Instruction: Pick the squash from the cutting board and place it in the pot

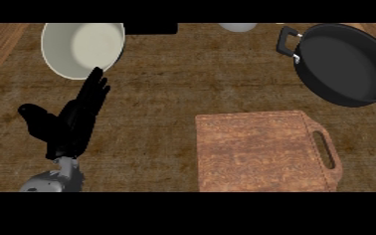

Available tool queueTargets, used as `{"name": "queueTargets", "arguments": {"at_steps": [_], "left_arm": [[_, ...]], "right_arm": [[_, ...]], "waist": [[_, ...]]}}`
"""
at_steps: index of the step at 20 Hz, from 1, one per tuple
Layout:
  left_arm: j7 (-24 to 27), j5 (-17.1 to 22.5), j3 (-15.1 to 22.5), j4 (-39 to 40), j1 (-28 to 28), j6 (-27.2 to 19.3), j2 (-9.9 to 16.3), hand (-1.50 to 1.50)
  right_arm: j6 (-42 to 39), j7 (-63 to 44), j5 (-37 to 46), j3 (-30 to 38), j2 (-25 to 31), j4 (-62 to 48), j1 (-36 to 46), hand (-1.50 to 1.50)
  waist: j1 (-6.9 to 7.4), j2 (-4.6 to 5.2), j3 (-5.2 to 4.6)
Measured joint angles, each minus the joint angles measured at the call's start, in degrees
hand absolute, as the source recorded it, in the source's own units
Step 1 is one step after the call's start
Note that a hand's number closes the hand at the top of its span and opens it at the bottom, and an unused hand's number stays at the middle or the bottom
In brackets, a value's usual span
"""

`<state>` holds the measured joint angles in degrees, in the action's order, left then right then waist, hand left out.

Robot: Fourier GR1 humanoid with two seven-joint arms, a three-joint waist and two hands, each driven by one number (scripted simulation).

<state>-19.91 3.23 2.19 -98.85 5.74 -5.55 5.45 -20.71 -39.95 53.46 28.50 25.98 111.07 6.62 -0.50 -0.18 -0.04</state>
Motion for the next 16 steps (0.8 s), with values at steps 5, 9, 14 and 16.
{"name": "queueTargets", "arguments": {"at_steps": [5, 9, 14, 16], "left_arm": [[2.0, 0.1, -0.4, 2.5, 0.8, 0.4, -0.4, 0.00], [1.7, 0.4, -1.0, 3.7, 2.2, 0.9, -0.2, 0.00], [1.4, 0.5, -1.0, 3.6, 2.7, 1.4, -0.2, 0.00], [0.2, 0.4, -0.6, 2.1, 2.4, 1.2, -0.5, 0.00]], "right_arm": [[-2.5, -0.9, -1.6, -0.9, 4.2, 4.6, 7.6, 1.50], [-3.3, -1.7, -3.7, -1.2, 7.0, 2.2, 15.3, 1.50], [-1.9, -3.1, -3.3, -3.9, 9.8, -8.6, 26.0, 1.50], [-0.2, -3.0, -2.8, -4.6, 10.2, -13.9, 29.2, 1.50]], "waist": [[0.45, 0.10, -0.03], [0.75, 0.17, -0.02], [1.25, 0.28, -0.02], [1.40, 0.30, 0.00]]}}
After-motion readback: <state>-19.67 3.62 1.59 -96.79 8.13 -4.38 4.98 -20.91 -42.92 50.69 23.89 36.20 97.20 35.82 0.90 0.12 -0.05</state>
